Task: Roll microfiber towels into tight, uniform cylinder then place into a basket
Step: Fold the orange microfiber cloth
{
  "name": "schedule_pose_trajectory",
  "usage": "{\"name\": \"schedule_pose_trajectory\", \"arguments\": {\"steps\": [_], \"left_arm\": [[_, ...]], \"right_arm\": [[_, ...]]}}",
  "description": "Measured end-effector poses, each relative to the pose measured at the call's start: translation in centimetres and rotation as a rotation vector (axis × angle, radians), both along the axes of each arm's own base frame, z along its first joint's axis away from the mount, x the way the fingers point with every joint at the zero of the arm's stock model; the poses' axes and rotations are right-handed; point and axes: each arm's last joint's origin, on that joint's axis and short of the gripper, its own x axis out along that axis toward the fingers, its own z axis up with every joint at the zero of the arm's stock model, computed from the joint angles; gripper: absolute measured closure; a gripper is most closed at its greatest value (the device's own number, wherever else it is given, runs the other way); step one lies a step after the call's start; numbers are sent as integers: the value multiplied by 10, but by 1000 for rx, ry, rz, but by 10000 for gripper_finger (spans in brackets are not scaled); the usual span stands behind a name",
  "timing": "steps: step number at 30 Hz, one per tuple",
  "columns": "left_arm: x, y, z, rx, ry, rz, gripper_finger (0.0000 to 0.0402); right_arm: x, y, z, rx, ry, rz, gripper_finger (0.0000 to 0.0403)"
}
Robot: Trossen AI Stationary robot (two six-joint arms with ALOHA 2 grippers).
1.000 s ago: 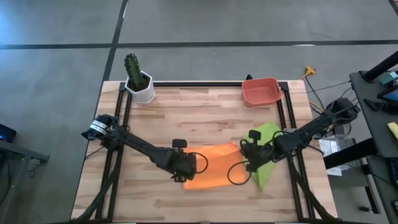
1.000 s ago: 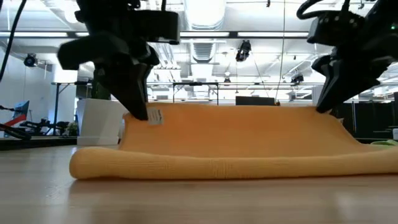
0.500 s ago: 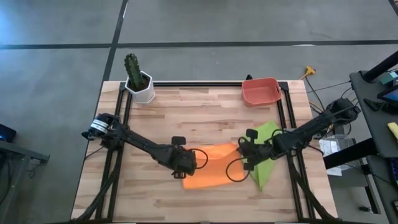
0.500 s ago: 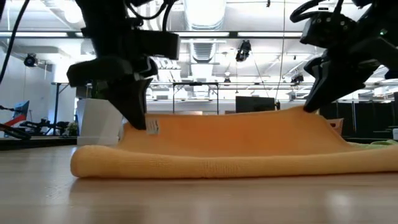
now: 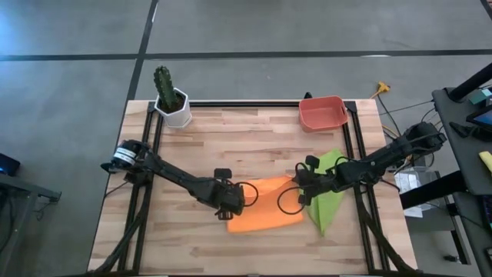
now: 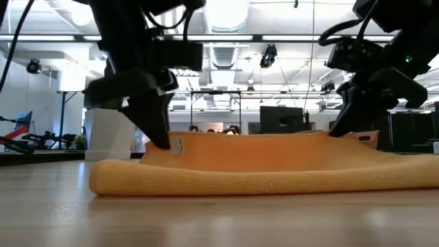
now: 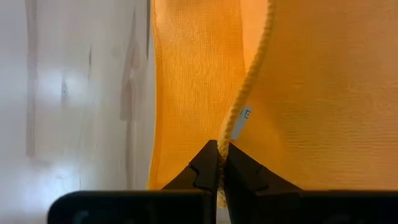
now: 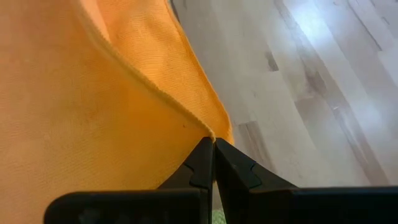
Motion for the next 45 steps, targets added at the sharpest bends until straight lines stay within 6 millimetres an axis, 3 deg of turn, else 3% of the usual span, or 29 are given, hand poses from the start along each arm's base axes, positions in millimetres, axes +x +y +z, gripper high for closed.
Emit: {"name": "schedule_pose_trajectory", "arguments": {"steps": [11, 17, 26, 33, 39, 45], "left_arm": [[2, 9, -11, 41, 29, 35, 402], [2, 9, -11, 60, 23, 37, 399], [1, 13, -12, 156, 3, 59, 311], [-3, 14, -12, 200, 28, 67, 247], [-12, 8, -9, 206, 72, 83, 235], [-15, -20, 9, 200, 15, -47, 235]], "right_arm": [[-6, -2, -8, 24, 19, -45, 390], [-7, -3, -9, 19, 15, -61, 345], [-7, -3, -9, 16, 12, -64, 256], [-7, -3, -9, 15, 12, -64, 230], [-3, -1, -1, 22, -13, -57, 232], [6, 12, 17, 64, -56, 44, 232]]}}
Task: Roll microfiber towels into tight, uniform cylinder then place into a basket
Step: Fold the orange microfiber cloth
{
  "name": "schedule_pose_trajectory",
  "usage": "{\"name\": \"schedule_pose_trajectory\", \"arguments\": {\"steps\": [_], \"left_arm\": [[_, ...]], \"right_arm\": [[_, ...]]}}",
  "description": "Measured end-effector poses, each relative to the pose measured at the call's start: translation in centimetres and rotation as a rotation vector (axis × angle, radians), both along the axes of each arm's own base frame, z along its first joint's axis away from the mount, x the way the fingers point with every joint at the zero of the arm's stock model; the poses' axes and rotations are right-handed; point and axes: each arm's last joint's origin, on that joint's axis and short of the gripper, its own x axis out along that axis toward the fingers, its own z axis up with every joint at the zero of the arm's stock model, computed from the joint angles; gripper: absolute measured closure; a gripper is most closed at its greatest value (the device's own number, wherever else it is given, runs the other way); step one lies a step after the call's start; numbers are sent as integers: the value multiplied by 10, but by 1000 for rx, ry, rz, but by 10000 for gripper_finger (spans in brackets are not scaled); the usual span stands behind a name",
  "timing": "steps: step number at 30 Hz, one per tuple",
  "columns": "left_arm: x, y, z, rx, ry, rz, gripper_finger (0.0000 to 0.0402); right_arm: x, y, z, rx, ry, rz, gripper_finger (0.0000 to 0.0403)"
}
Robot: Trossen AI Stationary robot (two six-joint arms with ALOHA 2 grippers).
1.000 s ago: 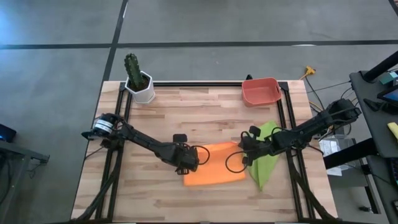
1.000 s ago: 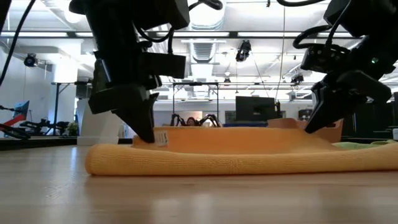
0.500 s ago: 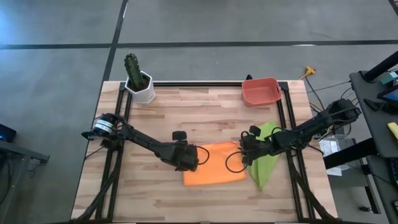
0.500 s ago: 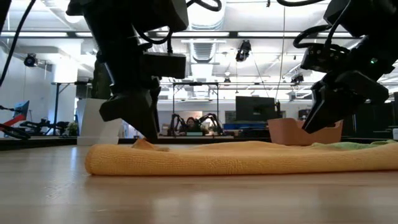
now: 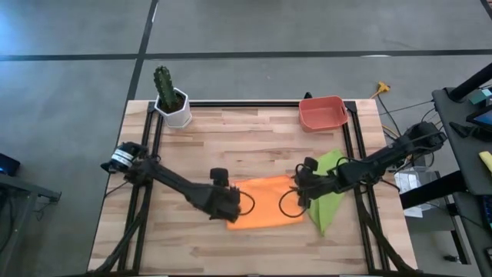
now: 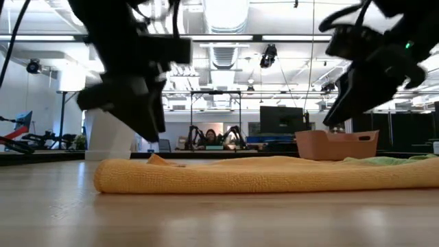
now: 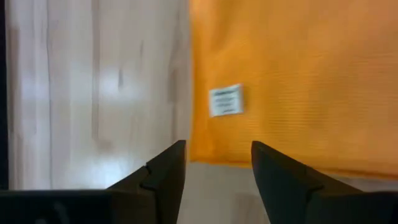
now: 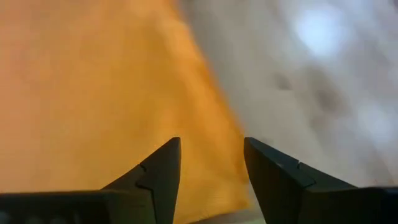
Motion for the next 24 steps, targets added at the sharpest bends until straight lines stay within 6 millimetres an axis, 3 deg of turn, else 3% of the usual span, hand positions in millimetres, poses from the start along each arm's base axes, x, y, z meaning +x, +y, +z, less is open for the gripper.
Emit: {"name": "schedule_pose_trajectory", "arguments": {"steps": [4, 12, 18, 24], "left_arm": [[-5, -19, 2, 19, 5, -108, 235], [-6, -37, -4, 55, -62, -241, 235], [3, -14, -5, 165, -136, -115, 235], [23, -6, -15, -155, -219, -183, 235]], "right_arm": [[1, 13, 6, 104, 3, 108, 236], [-7, 36, 2, 185, 5, 129, 239], [0, 28, -14, 77, -34, -118, 263], [10, 15, -41, 35, 76, -179, 297]]}}
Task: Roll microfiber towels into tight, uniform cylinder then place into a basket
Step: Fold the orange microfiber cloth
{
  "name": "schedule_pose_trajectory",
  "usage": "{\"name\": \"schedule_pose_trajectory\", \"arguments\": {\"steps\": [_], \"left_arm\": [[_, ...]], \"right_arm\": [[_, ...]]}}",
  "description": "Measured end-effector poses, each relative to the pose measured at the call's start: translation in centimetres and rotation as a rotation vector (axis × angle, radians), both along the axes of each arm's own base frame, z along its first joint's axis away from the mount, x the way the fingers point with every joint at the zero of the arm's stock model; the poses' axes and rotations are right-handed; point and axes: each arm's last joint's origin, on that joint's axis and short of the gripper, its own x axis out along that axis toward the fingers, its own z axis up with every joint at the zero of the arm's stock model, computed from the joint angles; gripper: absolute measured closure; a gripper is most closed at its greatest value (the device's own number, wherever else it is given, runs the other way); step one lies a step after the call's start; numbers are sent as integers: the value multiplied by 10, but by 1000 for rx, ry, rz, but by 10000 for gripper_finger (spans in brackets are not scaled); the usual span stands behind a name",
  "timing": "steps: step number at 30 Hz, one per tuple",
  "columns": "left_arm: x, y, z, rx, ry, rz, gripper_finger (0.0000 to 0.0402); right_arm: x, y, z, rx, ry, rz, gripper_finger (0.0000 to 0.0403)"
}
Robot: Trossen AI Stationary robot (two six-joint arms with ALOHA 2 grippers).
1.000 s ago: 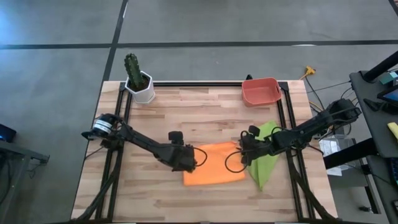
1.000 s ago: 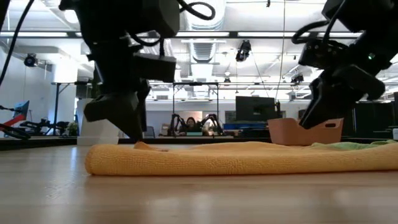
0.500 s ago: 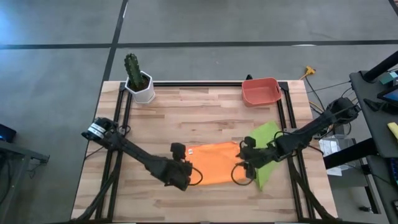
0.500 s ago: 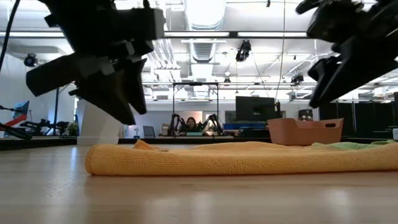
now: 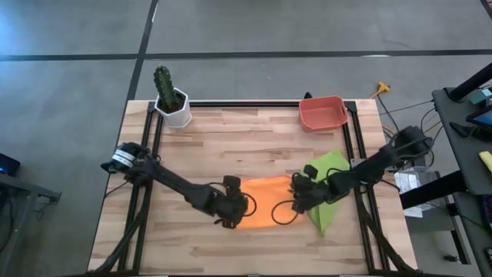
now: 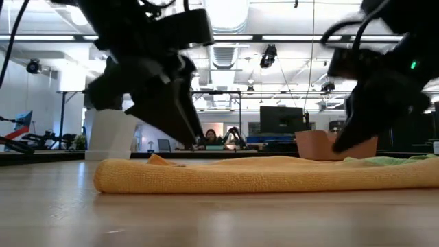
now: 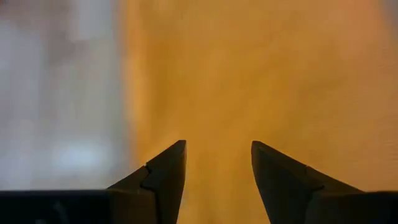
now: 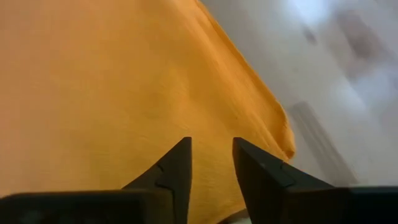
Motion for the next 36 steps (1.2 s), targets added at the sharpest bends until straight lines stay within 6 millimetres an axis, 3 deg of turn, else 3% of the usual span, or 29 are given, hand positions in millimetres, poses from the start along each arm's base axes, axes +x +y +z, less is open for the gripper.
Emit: {"name": "schedule_pose_trajectory", "arguments": {"steps": [5, 15, 24, 30, 36], "left_arm": [[-7, 4, -16, 20, 56, 20, 235], [-26, 12, -37, -64, 89, 199, 235], [-31, -5, -38, -139, 51, 270, 235], [-42, -22, -39, -280, 92, 348, 235], [-43, -33, -35, -352, 57, 443, 235]], "right_arm": [[7, -9, -17, -30, 64, -42, 325], [28, -36, -23, -122, 33, -4, 364], [65, -64, -36, -178, -8, 101, 365], [86, -79, -29, -298, 36, 154, 365], [107, -92, -9, -359, -5, 157, 365]]}}
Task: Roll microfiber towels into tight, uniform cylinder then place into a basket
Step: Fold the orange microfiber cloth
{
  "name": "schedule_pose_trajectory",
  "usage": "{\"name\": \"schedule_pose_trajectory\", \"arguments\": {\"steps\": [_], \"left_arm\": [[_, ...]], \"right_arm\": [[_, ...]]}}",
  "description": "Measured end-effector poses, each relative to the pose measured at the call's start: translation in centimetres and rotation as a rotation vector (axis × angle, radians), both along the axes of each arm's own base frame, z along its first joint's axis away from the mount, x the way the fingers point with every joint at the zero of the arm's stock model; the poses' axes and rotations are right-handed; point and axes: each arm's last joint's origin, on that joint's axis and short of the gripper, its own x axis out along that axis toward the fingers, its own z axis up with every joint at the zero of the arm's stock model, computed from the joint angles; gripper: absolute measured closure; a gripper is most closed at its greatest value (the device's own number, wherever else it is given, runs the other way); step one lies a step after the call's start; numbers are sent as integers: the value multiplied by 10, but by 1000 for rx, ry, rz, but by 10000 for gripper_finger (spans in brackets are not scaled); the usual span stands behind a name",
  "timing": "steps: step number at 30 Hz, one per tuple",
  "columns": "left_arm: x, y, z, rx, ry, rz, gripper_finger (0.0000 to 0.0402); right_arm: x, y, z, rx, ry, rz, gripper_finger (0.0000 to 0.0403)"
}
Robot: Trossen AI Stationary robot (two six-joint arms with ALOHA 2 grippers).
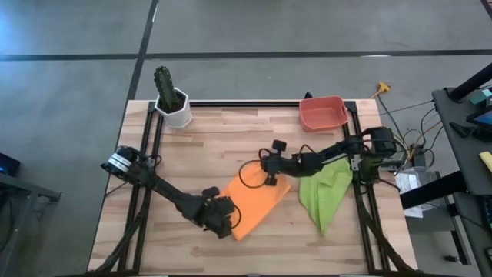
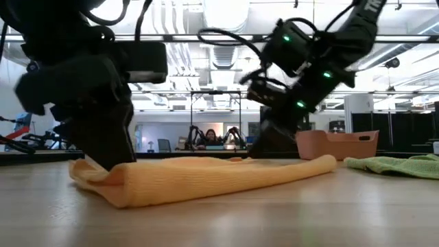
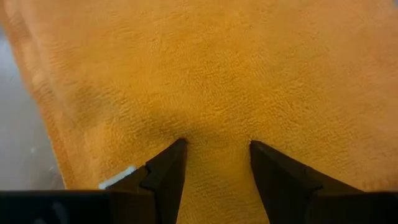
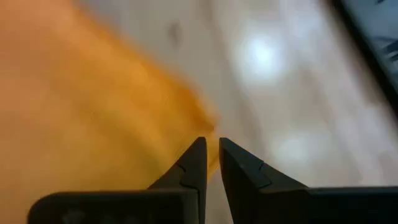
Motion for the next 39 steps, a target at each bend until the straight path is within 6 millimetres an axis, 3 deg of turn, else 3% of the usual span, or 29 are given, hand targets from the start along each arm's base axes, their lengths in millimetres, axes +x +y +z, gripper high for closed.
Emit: {"name": "schedule_pose_trajectory", "arguments": {"steps": [3, 8, 15, 18, 22, 26, 32, 39], "left_arm": [[4, -1, 3, 4, -49, 73, 242], [10, -4, 10, -25, -85, 115, 273], [17, -9, 15, -66, -169, 97, 309], [27, -12, 22, -42, -256, -18, 319], [27, -11, 30, 86, -232, -188, 328], [21, -7, 44, 169, -198, -272, 329], [1, 10, 38, 319, 12, -256, 329], [-14, 6, 27, 300, 162, -478, 330]], "right_arm": [[3, 1, 7, -5, 19, 0, 365], [-3, 25, 33, -41, 72, 27, 365], [-38, 90, 68, 29, 18, 292, 364], [-56, 118, 71, 112, -3, 407, 364], [-69, 150, 68, 171, -81, 488, 364], [-67, 175, 50, 156, -136, 503, 364], [-31, 200, 24, 72, -161, 561, 364], [7, 230, 5, -141, 109, 688, 359]]}}
